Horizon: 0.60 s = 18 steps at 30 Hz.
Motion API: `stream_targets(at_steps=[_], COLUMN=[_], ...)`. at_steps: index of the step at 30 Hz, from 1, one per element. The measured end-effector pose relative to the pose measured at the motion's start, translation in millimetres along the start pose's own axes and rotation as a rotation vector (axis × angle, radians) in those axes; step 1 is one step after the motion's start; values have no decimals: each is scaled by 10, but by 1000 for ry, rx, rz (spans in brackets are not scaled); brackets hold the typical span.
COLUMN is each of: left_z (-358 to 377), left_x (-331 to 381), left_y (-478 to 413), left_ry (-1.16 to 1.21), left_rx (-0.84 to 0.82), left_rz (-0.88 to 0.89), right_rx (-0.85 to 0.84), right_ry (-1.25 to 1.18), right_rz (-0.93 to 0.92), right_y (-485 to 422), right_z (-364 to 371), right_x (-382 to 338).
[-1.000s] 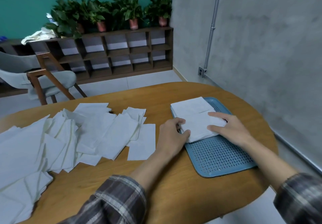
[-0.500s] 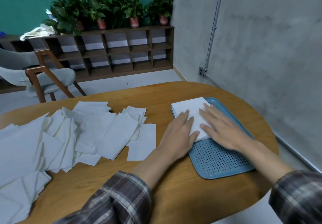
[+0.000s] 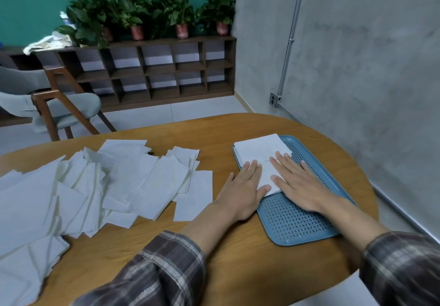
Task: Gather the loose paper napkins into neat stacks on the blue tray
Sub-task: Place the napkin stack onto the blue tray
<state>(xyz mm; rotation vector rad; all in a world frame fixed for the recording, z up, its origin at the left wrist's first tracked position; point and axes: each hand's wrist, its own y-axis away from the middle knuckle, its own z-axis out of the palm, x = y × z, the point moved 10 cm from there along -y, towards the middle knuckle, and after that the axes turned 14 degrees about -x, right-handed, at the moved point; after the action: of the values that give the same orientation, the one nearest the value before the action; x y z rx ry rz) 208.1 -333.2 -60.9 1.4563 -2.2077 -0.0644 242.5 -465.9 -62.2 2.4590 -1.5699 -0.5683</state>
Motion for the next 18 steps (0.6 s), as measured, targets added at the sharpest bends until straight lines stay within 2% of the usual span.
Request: stream_targets(at_steps=[3, 7, 11, 14, 18], left_z=[-86, -329, -423, -475, -483], left_x=[4, -262, -632, -964, -1429], left_y=[134, 572, 1066, 1398, 1747], left_ry=[29, 111, 43, -22, -75], left_rx=[41, 297, 480, 592, 620], left_rz=[52, 81, 80, 12, -156], right_rx=[40, 175, 225, 250, 229], right_ry=[10, 98, 73, 39, -28], right_rz=[-9, -60, -204, -278, -323], right_y=[58, 172, 173, 151, 75], right_z=[-144, -329, -329, -281, -179], right_x=[-54, -373, -987, -1426, -1902])
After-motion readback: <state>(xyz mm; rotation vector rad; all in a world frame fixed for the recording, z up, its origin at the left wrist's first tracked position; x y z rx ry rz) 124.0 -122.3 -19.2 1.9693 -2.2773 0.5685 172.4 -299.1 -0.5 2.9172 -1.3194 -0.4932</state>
